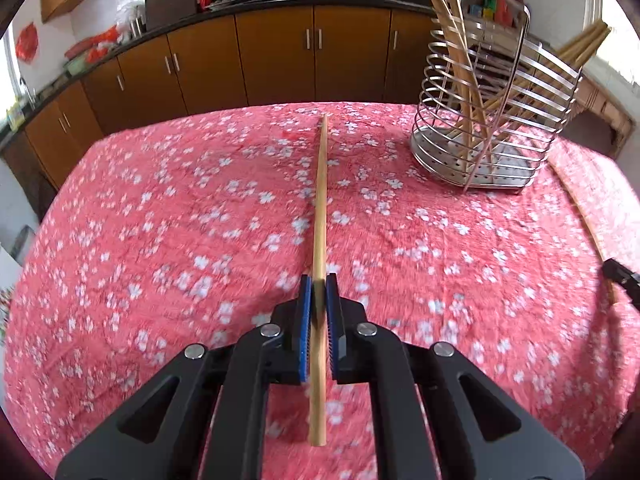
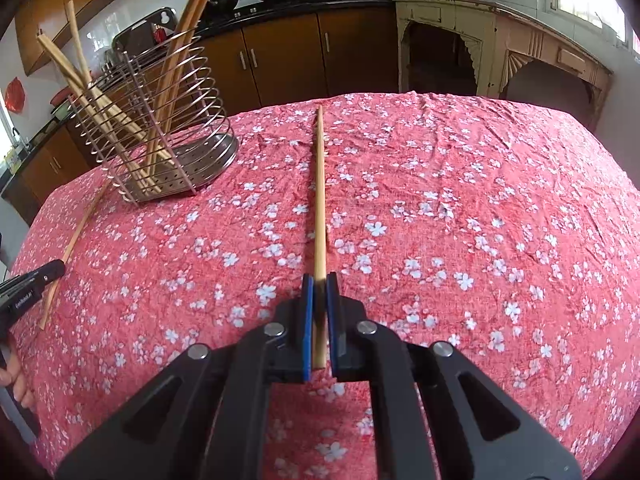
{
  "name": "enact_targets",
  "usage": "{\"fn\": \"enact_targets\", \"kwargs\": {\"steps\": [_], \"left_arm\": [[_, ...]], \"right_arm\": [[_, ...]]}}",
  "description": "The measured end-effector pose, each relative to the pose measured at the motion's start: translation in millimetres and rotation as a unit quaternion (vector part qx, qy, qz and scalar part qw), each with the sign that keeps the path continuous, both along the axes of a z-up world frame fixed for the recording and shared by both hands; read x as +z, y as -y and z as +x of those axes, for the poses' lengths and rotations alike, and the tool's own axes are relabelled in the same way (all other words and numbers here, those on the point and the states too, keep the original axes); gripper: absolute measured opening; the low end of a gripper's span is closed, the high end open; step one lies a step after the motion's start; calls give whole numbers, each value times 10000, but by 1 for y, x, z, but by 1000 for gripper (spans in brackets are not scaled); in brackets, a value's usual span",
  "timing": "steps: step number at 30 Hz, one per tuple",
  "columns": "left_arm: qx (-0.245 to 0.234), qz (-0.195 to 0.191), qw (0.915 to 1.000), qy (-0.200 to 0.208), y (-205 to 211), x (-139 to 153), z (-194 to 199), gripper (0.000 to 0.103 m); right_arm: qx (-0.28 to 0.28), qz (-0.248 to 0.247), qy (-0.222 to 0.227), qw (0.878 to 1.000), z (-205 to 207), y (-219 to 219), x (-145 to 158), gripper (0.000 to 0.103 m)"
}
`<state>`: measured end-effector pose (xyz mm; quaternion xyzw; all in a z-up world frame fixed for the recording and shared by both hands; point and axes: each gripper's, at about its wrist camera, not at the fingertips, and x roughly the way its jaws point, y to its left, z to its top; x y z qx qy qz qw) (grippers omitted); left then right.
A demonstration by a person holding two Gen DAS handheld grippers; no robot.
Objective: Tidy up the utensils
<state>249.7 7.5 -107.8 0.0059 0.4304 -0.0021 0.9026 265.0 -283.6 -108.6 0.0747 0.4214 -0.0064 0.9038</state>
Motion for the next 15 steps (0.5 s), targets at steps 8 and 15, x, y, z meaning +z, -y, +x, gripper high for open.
{"fn": "enact_targets", "kwargs": {"steps": [8,15], "left_arm": [[-135,210,9997,69,-5,-2,-46,54],[176,115,9998,-65,-19,-5,-42,65]], "right_arm": [[122,-149,1,9998,-19,0,0,17],[122,-389,-37,9992,-21,-3,-1,18]]}}
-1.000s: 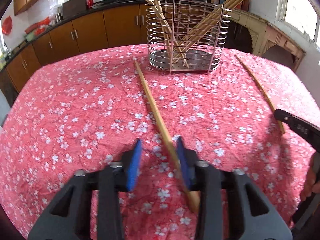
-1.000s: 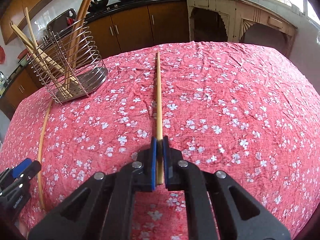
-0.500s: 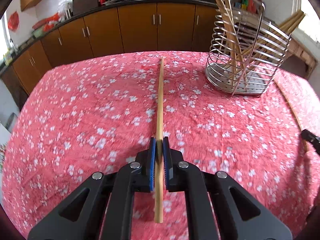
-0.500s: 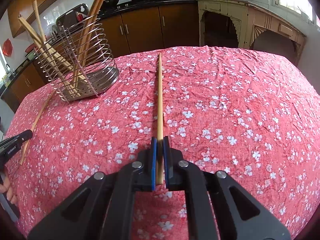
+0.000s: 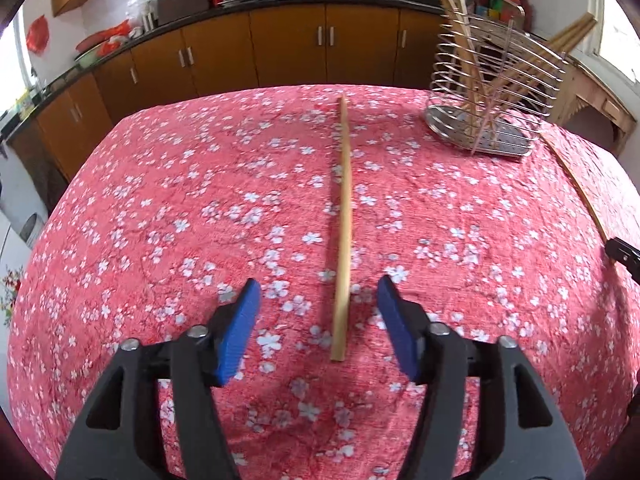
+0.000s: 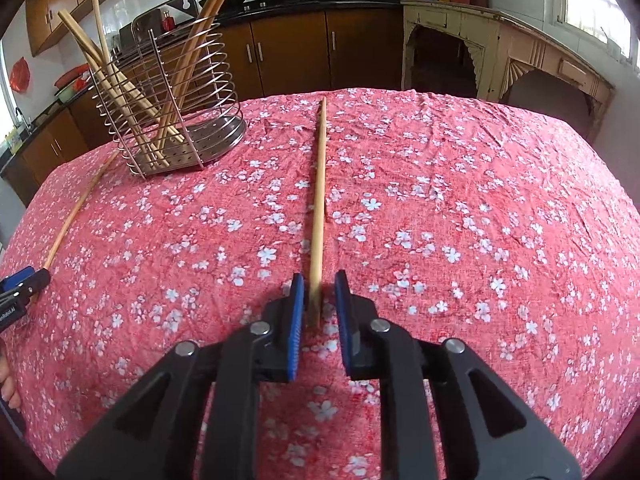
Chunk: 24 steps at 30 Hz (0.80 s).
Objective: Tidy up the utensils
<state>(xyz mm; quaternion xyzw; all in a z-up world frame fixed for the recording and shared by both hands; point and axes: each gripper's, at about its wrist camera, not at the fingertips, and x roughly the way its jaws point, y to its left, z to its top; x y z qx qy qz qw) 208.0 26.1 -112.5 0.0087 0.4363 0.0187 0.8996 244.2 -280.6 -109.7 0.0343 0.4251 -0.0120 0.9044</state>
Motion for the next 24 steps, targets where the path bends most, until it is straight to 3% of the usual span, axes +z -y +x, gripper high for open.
{"fn": "enact_targets", "kwargs": {"steps": [4,9,11,14,24], "left_arm": [[49,-1,10000,-18,-2,-1,1,70],[104,-29,9999,-88,-5,-4,3,85],[155,-9,9998,-122,-6,-5,4,90],[268,-57,9994,-193,-10,-8,7,100],[306,-43,9993,-208,-10,-9,9,101]], "right_arm": [[12,-119,-9,9999,-1,-3,0,18],[0,-223,-17,9997,1,-6,0,23],[-158,-347,-39,9993,1,-7,0,42],[-294,-124,-53,9995,0,4,-1,50],[-191,-171,-73,9996,1,3,-3,57]]}}
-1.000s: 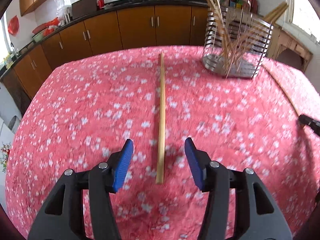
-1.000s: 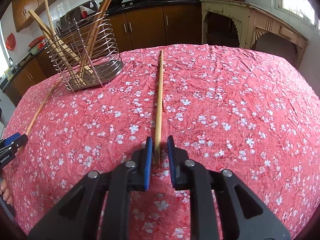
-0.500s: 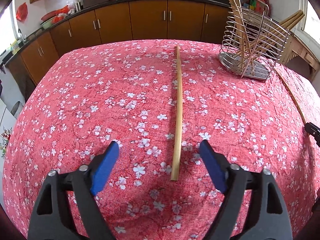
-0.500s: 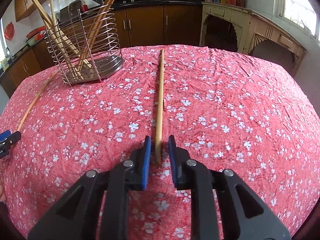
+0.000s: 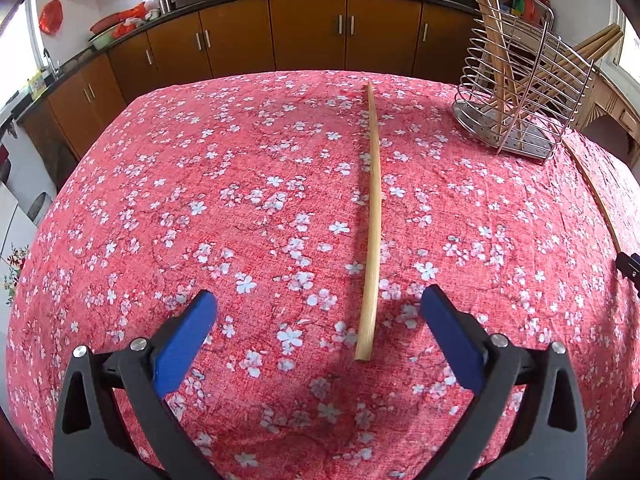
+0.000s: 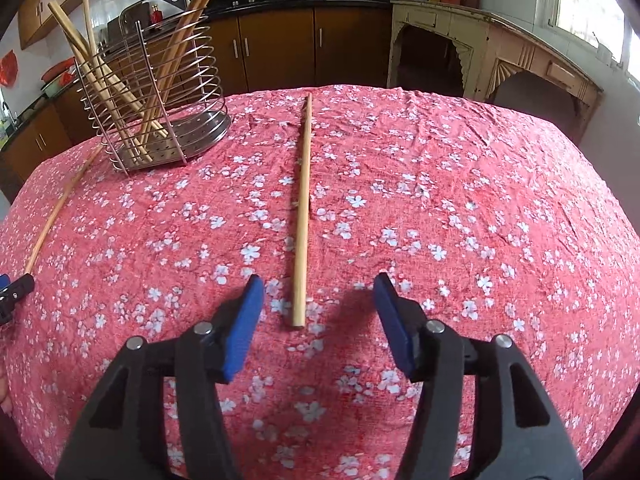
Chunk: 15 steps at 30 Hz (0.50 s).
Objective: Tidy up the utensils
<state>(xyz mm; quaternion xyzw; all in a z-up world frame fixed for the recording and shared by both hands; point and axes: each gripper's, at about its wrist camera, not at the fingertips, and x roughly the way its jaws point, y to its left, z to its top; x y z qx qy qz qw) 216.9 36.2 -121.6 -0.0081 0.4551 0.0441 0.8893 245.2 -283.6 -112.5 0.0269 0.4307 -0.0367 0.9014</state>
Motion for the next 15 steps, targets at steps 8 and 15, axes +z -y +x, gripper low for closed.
{"fn": "enact_targets", "kwargs": {"steps": [8,15], "left_arm": [[0,-10,10000,1,-1,0,-2,101],[3,-14,10000,1,0,0,-1,101]], "right_arm": [[124,29,-37,9999,0,-4,-1,70],[227,93,-145,9996,2,-9,-4,94]]}}
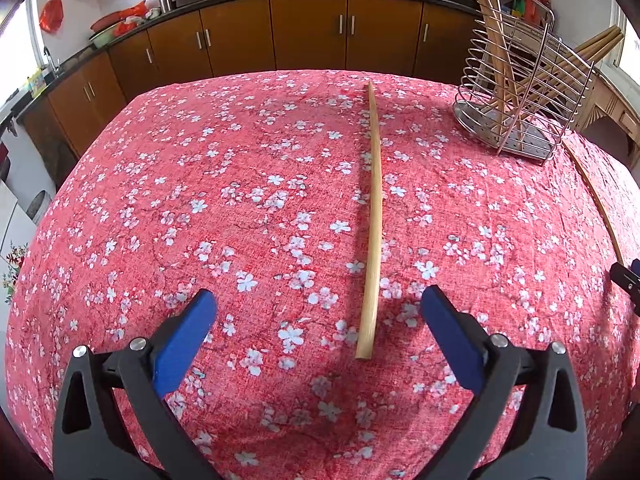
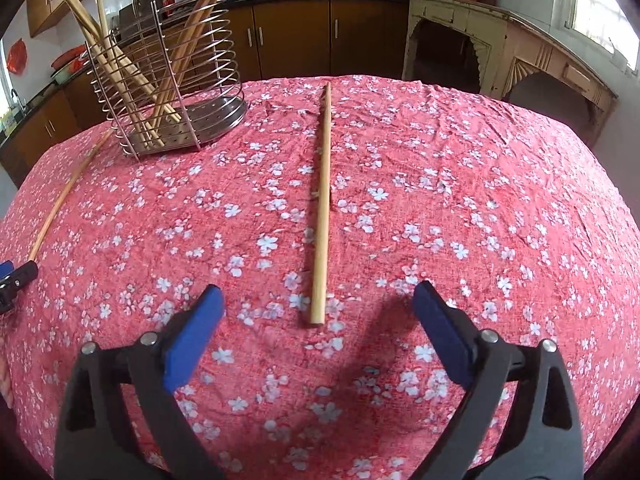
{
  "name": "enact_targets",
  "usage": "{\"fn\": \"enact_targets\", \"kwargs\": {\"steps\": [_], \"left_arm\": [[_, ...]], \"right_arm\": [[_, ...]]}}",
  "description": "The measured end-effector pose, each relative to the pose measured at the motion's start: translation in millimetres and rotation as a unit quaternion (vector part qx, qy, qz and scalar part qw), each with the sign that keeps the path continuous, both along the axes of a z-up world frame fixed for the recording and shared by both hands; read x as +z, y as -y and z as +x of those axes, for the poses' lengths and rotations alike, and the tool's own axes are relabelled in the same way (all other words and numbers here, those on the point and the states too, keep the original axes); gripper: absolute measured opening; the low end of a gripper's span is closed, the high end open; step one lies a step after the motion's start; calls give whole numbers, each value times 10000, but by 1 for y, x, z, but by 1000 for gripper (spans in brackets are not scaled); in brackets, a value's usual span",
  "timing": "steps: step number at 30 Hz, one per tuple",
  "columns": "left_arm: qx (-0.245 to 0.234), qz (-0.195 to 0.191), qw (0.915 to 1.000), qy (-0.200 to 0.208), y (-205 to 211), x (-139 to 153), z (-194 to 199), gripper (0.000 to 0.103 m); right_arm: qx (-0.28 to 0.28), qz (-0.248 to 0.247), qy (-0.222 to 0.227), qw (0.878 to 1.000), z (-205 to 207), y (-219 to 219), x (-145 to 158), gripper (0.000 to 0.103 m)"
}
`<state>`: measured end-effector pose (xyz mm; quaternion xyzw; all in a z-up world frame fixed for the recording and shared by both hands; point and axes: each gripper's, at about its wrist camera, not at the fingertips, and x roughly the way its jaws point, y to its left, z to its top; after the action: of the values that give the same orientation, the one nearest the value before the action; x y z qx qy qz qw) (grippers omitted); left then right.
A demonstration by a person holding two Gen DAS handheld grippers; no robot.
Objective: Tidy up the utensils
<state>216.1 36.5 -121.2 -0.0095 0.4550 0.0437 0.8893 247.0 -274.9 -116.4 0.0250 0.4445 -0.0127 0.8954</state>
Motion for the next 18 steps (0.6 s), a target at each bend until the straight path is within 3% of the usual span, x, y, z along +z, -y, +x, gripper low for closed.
{"fn": "enact_targets", "kwargs": {"steps": [4,6,8,11,13,16,18], "left_arm": [[0,3,10000,-1,0,0,1,101],[-9,-24,10000,9,0,0,0,101],[-119,-81,9999,32,0,1,-7,101],[-503,-280,9983,61,3,3,-19,101],[-584,-211,9981,7,6,2,-21,100],[-634,12,9980,8,10,3,-23,89],[-682,14,9977,27,11,4,-24,76]], "right_arm": [[-31,217,85,9997,-4,8,2,92],[-148,288,165,9993,-7,14,5,81],[-192,315,219,9991,-11,18,6,60],[-63,331,243,9991,-20,17,8,42],[101,320,223,9992,-25,12,9,33],[252,157,194,9994,-31,2,9,26],[242,9,209,9995,-33,0,9,23]]}}
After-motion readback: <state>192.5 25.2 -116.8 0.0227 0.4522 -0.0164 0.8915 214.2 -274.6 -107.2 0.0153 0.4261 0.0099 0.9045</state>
